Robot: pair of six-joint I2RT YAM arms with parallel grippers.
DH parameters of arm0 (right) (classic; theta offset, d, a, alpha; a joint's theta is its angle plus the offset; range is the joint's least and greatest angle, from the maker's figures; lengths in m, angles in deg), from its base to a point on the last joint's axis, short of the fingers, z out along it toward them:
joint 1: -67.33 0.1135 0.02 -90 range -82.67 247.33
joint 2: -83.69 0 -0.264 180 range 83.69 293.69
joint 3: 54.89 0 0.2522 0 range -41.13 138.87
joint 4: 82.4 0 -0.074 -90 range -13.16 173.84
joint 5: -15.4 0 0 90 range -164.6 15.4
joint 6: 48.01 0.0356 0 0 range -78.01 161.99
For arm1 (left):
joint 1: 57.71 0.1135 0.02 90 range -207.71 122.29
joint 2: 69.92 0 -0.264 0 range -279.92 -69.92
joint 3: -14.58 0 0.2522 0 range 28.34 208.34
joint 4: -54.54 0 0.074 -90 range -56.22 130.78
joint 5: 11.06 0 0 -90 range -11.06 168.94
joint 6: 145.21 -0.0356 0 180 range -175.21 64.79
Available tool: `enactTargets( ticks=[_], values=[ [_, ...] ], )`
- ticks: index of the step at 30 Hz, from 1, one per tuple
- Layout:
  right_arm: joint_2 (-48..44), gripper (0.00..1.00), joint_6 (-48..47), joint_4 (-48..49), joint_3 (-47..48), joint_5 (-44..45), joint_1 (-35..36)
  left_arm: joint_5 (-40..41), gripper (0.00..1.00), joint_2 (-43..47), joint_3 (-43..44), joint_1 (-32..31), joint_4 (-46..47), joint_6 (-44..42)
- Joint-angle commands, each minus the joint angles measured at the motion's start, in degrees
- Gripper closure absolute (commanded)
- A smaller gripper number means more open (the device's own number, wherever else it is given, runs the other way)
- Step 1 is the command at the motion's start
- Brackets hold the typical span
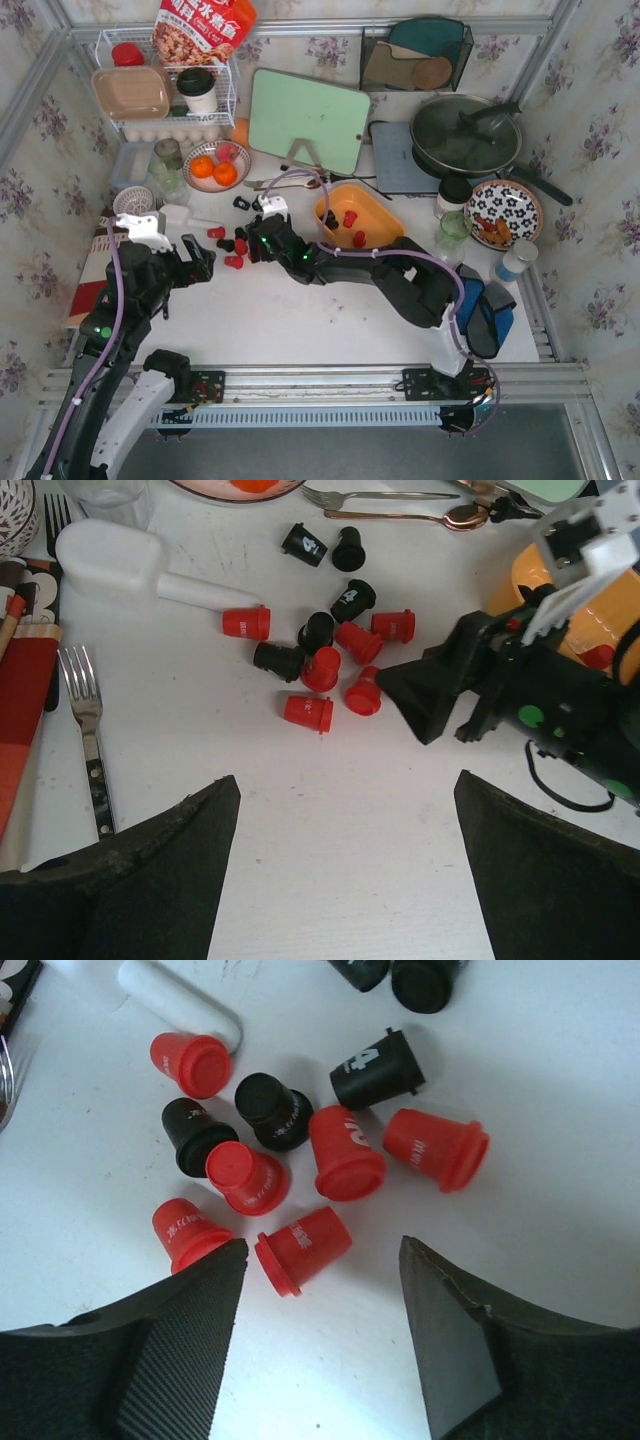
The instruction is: Mix the coffee capsules in the storage basket
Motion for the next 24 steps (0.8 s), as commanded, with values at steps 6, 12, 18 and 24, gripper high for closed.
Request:
enactTargets(
  ticks=[6,12,18,24],
  values=[
    [6.5,0.27,-3.1,0.2,5.4,-5.3,-0.2,-0.8,0.10,0.5,-0.1,0.0,2.1,0.3],
    [10.6,0.30,-4.4,-3.5,8.8,-7.4,-0.2,-0.8,0.10,0.5,-0.1,0.0,2.1,0.3],
    [12.8,0.32,-6.5,-6.2,10.6,-7.4,-0.2,-0.9,0.10,0.3,-0.1,0.0,2.2,0.2],
    [12.5,0.41,-7.2,-6.7,10.4,-6.6,-0.2,-0.9,0.10,0.3,-0.1,0.0,2.1,0.2]
  ],
)
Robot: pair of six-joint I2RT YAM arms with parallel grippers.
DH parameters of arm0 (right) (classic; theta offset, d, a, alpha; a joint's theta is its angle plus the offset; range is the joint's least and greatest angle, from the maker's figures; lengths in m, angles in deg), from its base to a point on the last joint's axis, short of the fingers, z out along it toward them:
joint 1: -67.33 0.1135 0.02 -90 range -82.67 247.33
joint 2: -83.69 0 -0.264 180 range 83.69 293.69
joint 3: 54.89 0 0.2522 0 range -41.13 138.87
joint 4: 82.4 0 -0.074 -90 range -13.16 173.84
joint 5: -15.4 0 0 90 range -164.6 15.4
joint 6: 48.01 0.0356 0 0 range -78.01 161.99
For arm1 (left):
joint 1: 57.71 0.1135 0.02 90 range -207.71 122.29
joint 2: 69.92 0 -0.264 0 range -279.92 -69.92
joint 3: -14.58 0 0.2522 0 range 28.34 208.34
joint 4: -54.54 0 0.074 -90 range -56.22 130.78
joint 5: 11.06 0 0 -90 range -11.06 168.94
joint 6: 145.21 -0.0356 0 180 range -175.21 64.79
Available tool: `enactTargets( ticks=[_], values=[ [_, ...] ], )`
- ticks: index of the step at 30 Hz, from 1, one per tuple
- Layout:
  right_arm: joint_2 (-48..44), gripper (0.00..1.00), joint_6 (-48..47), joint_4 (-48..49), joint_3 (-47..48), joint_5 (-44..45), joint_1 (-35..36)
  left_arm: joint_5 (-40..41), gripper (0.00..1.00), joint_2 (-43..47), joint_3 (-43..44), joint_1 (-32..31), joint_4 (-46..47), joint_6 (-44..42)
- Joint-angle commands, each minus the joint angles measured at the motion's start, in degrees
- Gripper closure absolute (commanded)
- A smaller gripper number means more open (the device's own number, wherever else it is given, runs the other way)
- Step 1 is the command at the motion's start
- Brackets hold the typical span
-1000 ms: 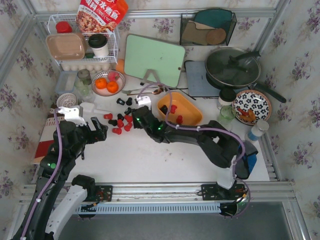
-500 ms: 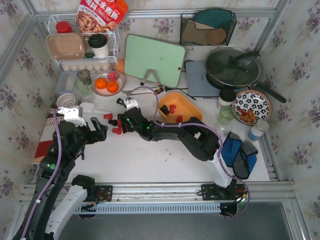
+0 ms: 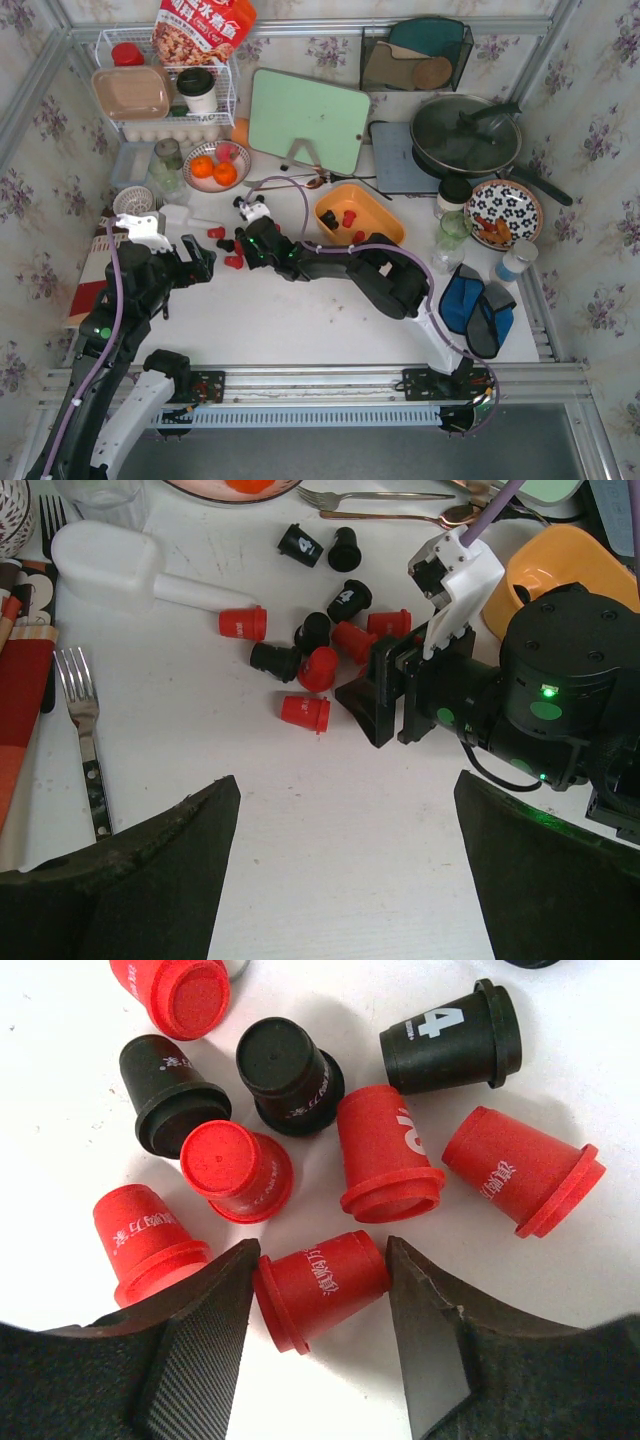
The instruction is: Mix the coffee capsules in the storage basket
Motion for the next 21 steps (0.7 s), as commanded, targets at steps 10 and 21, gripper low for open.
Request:
enactTargets(
  ticks=[10,21],
  values=[
    [-4.1,0.56,-0.2,-2.2,-2.8,0.8,0.0,-0.4,0.10,0.0,-0.1,0.1,2.1,0.2],
    [-19.0,0.56,-1.6,-1.4,-12.4,8.1,-1.0,-0.3,0.10,0.1,-0.1,0.1,1.9,0.3]
  ],
)
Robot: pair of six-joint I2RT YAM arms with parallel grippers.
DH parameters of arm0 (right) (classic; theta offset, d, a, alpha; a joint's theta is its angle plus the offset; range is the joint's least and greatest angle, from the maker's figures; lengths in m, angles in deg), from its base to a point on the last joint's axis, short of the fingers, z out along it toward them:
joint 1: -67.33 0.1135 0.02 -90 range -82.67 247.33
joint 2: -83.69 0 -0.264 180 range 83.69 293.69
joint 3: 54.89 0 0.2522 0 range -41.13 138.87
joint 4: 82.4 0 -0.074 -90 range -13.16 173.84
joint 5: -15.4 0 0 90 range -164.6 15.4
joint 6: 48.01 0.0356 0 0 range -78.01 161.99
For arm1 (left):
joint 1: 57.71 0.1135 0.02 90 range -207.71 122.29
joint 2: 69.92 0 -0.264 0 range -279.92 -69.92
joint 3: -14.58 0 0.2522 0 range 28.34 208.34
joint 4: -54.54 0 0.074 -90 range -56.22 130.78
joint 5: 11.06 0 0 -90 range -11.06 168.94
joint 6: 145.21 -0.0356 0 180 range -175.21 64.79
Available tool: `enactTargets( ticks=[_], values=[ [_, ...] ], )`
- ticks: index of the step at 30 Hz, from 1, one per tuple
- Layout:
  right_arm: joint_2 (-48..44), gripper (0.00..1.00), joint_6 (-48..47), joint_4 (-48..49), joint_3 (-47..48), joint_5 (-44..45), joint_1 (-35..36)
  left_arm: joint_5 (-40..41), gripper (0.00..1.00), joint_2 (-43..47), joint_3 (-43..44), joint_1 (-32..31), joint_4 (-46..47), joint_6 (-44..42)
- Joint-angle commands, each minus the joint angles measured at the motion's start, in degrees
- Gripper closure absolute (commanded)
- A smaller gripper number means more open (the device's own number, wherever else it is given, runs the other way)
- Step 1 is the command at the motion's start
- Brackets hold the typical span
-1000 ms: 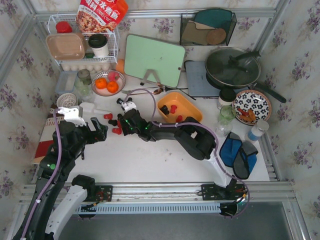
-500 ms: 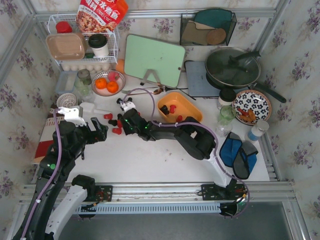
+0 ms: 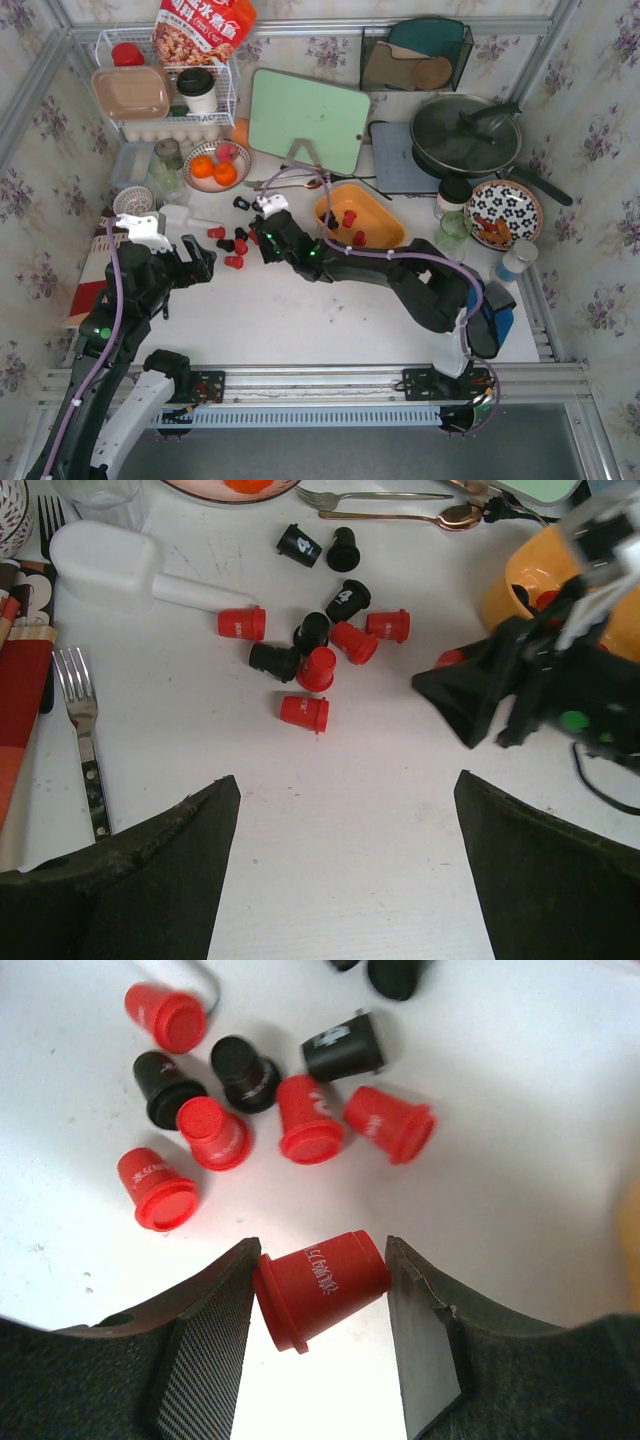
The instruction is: Mix the coffee capsules in the storage basket
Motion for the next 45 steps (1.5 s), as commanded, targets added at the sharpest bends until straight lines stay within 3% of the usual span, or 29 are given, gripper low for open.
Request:
enactTargets(
  ticks=[1,12,22,36,45],
  values=[
    [-6.7,0.56,-0.9,1.6,-4.4,6.1,-1.0,-0.1,0.10,0.1,-0.1,0.1,2.0,0.3],
    [-25.4,0.55,7.1,4.2,-24.7,18.5,-9.7,-0.4,0.10,0.0,-0.3,0.2,2.1,0.3],
    [-31.1,0.53,12.0,4.7,-35.3,20.9,-14.9,-0.6,0.10,-0.3,-0.3,0.4,2.2,0.6],
    [-31.1,0.28,11.7,4.7,-36.0,18.3,-16.0,-0.8,0.10,-0.5,-0.4,0.7,2.4,0.6],
    [-29.4,0.30,10.1,1.9,-29.7,11.5,-15.6,-1.3,0.10,-0.4,-0.4,0.7,2.5,0.8]
  ],
)
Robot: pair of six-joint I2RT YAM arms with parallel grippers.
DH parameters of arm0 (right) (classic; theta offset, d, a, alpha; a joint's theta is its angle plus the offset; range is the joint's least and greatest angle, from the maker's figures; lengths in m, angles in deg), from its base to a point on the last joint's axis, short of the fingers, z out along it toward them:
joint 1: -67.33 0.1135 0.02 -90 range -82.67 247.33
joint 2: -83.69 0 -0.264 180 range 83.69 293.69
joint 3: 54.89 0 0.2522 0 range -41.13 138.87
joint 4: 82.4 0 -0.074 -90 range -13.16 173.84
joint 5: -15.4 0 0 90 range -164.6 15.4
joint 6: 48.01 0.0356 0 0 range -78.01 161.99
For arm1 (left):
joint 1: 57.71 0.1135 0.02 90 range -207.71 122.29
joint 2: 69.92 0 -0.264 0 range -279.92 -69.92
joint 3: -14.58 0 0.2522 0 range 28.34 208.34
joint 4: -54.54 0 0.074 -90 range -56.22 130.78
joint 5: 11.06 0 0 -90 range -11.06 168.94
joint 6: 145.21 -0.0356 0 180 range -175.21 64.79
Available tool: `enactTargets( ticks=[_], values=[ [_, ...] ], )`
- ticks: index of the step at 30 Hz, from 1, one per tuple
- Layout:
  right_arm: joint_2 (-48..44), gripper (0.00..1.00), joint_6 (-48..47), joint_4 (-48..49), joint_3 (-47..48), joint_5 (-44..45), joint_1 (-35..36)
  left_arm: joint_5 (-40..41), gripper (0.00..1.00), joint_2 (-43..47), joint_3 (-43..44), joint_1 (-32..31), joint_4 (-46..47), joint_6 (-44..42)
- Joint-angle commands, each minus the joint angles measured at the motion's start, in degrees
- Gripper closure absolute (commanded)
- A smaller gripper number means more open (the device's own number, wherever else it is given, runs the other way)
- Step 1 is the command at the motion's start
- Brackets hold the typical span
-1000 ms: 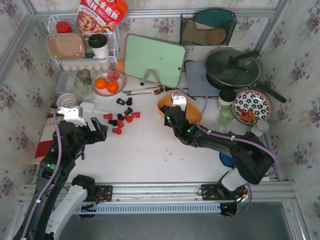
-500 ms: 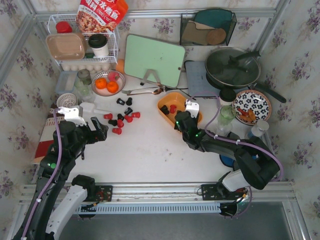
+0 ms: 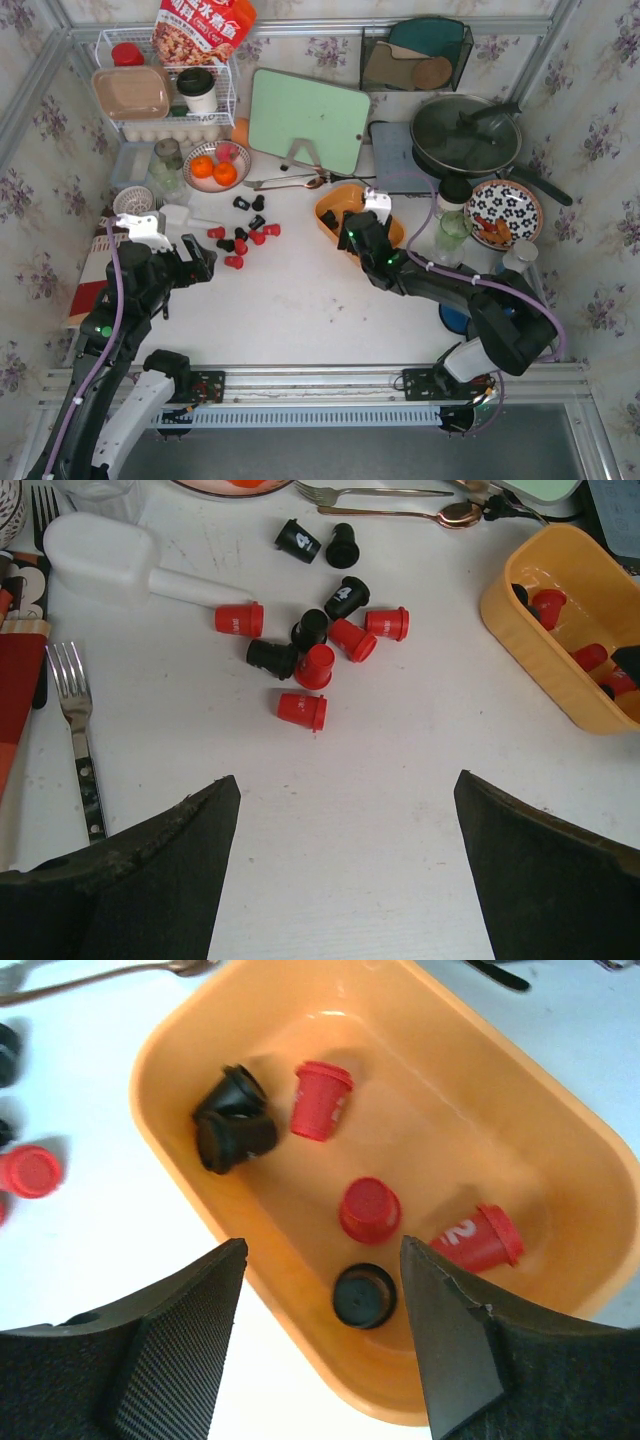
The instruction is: Mix the coffee capsules in the storage basket
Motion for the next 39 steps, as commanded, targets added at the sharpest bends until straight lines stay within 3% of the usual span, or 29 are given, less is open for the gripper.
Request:
enactTargets(
  ticks=[1,11,24,29,34,39],
  values=[
    [1.3,0.31,-1.3,-1.3,4.3,-4.5,0.7,-0.6,0.10,0.1,-0.1,0.1,2.3,0.2],
    [13.9,0.35,-10.2,2.6,18.2,-14.0,7.0,-0.6,0.10,0.1,-0.1,0.1,2.3,0.2],
    [35.5,0.33,-16.2,4.1,37.9,-22.5,7.7,-0.8,0.10,0.1,-0.1,0.1,2.3,0.1],
    [40.6,0.33,-18.9,6.2,41.6,-23.6,7.7,-0.9,0.10,0.1,-0.2,0.1,2.4,0.1],
    [46.1,0.34,-19.4,1.8,46.7,-24.5,7.7,-0.9,0.10,0.2,-0.2,0.1,2.4,0.1],
    [47.3,0.35,-17.9,1.2,46.1,-24.4,7.6,-0.9,0.10,0.1,-0.2,0.0,2.5,0.2]
  ],
)
